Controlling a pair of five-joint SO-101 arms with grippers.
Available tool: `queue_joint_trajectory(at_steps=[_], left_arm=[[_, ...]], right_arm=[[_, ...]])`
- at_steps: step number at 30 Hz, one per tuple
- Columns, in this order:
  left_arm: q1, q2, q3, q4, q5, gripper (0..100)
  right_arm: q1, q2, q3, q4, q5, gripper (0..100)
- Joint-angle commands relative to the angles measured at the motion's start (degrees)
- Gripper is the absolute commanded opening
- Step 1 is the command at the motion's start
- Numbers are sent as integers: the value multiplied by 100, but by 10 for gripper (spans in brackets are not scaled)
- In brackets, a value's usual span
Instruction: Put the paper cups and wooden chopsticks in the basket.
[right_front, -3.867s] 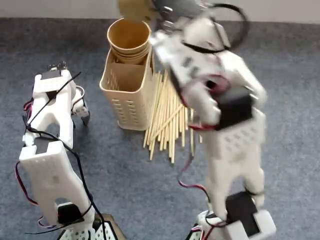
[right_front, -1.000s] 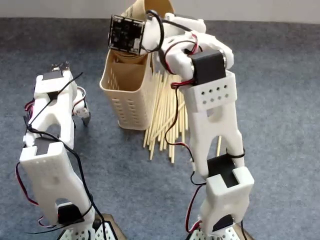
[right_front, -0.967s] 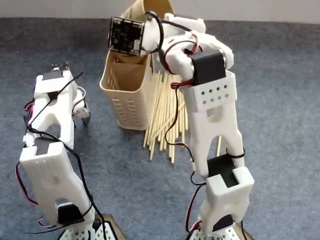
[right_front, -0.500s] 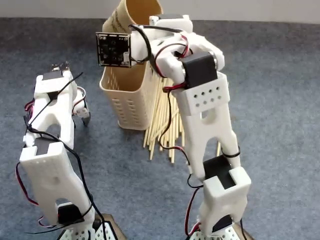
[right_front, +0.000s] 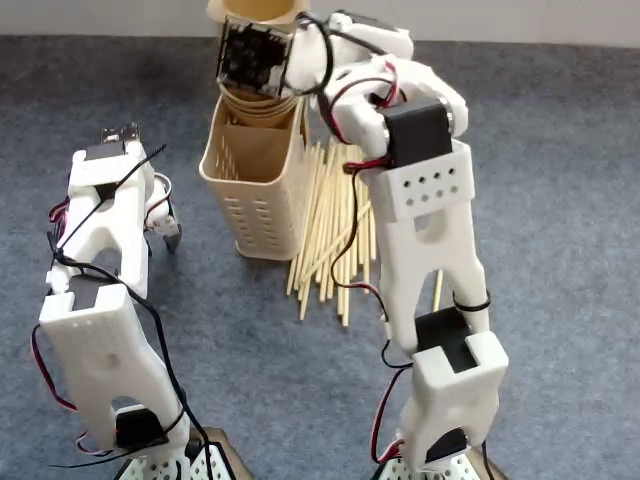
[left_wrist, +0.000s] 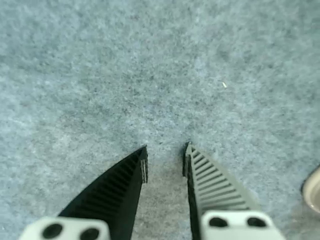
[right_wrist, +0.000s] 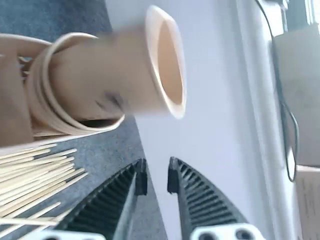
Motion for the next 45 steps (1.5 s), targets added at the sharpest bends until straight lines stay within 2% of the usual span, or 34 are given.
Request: queue_joint_trajectory(at_steps=[1, 3, 6, 12, 15, 17, 24, 32, 36, 45], left_arm=[[180, -198, 22, -18, -44, 141], [180, -198, 22, -18, -44, 141], [180, -198, 22, -18, -44, 141], [180, -198, 22, -18, -44, 141], [180, -198, 22, -18, -44, 141], [180, -198, 22, -18, -44, 141], [180, -198, 22, -18, -44, 141], [180, -198, 22, -18, -44, 141], [180, -198, 22, -18, -44, 141], [136, -207, 84, -457, -35, 143]], right_arm=[[92, -84, -233, -321, -264, 96], [66, -84, -233, -514, -738, 98], [75, -84, -233, -866, -1925, 98], [57, -84, -233, -1455, -5574, 98], [-127, -110, -180, -1464, -6673, 98], [-321, -22, -127, -1165, -7103, 98], [-629, 901, 927, -470, -7200, 98], [-620, 1613, 945, 549, -7165, 98], [-629, 1376, -92, 541, -7165, 98], [-611, 1218, -3767, 549, -7174, 96]])
